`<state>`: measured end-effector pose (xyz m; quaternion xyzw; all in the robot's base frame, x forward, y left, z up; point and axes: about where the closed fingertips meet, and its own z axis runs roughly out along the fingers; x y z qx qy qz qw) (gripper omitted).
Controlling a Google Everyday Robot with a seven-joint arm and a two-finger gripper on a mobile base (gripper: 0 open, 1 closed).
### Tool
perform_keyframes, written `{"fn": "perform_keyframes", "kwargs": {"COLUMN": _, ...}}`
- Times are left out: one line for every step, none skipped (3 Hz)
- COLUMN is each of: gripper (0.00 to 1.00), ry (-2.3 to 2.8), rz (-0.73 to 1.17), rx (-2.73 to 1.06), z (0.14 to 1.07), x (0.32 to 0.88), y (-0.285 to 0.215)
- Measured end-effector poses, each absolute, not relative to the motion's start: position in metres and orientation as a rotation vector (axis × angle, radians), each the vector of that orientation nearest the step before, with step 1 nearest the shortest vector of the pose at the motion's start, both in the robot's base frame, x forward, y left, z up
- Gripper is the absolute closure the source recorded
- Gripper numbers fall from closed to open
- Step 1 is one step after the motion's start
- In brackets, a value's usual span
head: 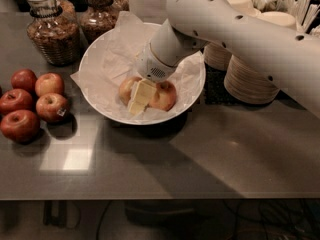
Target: Pick apple from white bowl
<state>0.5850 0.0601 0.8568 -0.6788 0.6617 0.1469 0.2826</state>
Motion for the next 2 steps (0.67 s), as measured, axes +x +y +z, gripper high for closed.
{"fn": "perform_keyframes", "kwargs": {"gripper": 0.0, "ry": 1.772, "rz": 0.393, "rx": -1.818, "z": 0.8568, "x": 0.585, "y": 0.0602}}
{"fn": "perform_keyframes", "kwargs": {"gripper": 0.19, "ry": 1.772, "rz": 0.393, "rx": -1.818, "z": 0.8567, "x": 0.585, "y": 0.0602}}
